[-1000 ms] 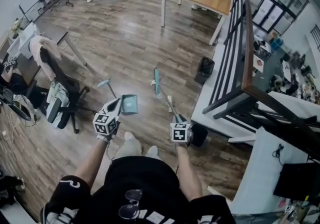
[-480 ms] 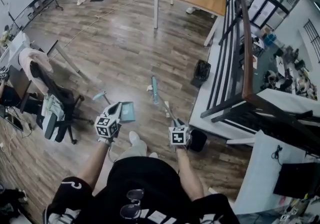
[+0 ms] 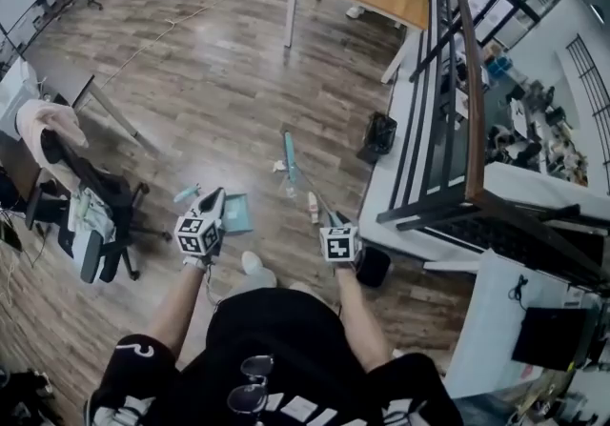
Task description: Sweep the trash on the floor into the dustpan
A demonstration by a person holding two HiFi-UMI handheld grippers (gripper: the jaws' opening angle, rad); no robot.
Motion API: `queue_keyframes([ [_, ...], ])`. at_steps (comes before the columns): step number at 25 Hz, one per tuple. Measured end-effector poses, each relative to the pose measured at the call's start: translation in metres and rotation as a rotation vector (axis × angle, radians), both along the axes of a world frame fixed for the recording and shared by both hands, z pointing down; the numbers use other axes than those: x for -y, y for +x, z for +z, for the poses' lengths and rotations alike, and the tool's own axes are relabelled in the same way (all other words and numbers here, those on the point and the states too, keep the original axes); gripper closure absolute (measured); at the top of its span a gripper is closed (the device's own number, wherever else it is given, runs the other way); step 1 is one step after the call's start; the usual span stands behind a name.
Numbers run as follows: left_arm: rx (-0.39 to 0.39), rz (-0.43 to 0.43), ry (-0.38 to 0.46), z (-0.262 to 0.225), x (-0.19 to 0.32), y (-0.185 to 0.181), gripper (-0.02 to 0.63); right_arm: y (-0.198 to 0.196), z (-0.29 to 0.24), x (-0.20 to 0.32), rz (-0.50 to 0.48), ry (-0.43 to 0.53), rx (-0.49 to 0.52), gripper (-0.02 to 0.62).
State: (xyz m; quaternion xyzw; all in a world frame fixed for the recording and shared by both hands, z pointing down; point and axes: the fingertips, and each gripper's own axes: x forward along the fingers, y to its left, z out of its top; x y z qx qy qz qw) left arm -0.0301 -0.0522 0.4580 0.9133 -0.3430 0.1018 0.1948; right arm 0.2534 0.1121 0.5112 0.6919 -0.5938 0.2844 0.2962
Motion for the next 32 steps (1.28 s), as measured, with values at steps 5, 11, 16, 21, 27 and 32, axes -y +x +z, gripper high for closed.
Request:
queue_keyframes([
  [5, -0.007, -0.001, -0.043, 0.012, 0.024, -0.006, 0.607, -0.002, 0.003, 0.029, 0.002, -0.025, -0.017, 0.510],
  [11, 0.011, -0.024, -0.057, 0.022, 0.040, -0.007, 0.607, 0.007, 0.011, 0.055, -0.021, -0.034, -0.014, 0.510],
  [16, 0.035, -0.048, -0.062, 0.025, 0.042, 0.008, 0.607, 0.027, 0.015, 0.071, -0.054, -0.033, -0.009, 0.510],
  [21, 0.055, -0.088, -0.072, 0.035, 0.050, 0.021, 0.607, 0.047, 0.020, 0.089, -0.095, -0.028, -0.001, 0.509],
  [27, 0.082, -0.201, -0.115, 0.068, 0.059, 0.001, 0.607, 0.073, 0.052, 0.106, -0.130, -0.075, -0.014, 0.510],
  [32, 0.131, -0.319, -0.150, 0.111, 0.077, -0.043, 0.607, 0.091, 0.091, 0.124, -0.148, -0.113, -0.036, 0.510],
])
